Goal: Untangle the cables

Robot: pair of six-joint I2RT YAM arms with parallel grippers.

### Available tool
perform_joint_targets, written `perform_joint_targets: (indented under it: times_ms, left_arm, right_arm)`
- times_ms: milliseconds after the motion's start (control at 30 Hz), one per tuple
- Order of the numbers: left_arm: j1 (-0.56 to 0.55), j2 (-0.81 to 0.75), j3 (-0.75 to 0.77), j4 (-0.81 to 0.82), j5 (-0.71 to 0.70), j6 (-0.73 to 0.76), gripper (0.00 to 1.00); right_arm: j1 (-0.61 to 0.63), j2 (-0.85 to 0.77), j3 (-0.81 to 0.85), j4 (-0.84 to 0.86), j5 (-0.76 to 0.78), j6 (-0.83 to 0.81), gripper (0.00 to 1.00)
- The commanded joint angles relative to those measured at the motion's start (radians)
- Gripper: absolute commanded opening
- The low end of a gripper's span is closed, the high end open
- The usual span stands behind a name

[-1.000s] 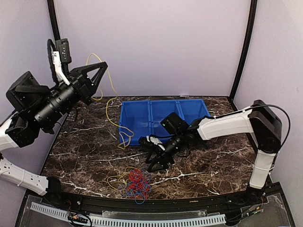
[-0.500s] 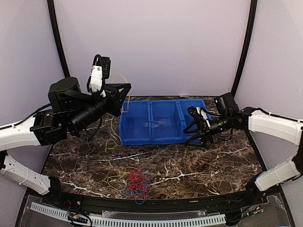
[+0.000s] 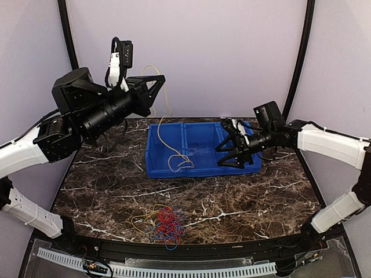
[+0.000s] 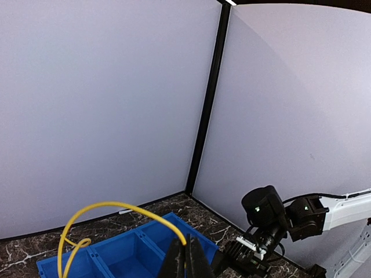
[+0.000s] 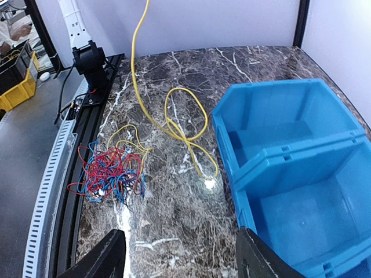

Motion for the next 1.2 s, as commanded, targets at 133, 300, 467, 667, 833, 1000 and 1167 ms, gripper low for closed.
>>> perform_joint_targets:
  times_ms: [133,300,467,667,833,1000,1167]
  left_arm:
    - [0.003,0.052,0.136,0.062,0.124,-0.003,0.00]
    - [0.003,0.071,0.173,0.061,0.155,-0.009,0.00]
    - [0.003,0.078,0.193,0.062,0.163,-0.014,0.00]
    - [0.003,0.085,0.212,0.064,0.196,-0.034,0.00]
    - [0.003,0.087,0.220,0.075,0.206,-0.040,0.00]
    - [0.003,0.083,0.223,0.073,0.211,-0.046,0.00]
    - [0.003,0.077,0.219,0.070,0.213,-0.055,0.00]
  right_arm:
    - [0.129,0.080,0.088,0.051,0.049,-0.032,0.71]
    - [0.159,0.136,0.129,0.124,0.064,0.034,0.72]
    - [0.195,0.184,0.131,0.178,0.013,0.070,0.73]
    - [0.225,0.242,0.160,0.238,-0.029,0.117,0.74]
    - [0.232,0.290,0.190,0.293,-0.074,0.184,0.65]
    - [0.234,0.294,0.131,0.374,-0.070,0.245,0.12]
    - [0.234,0.272,0.101,0.421,-0.040,0.259,0.46]
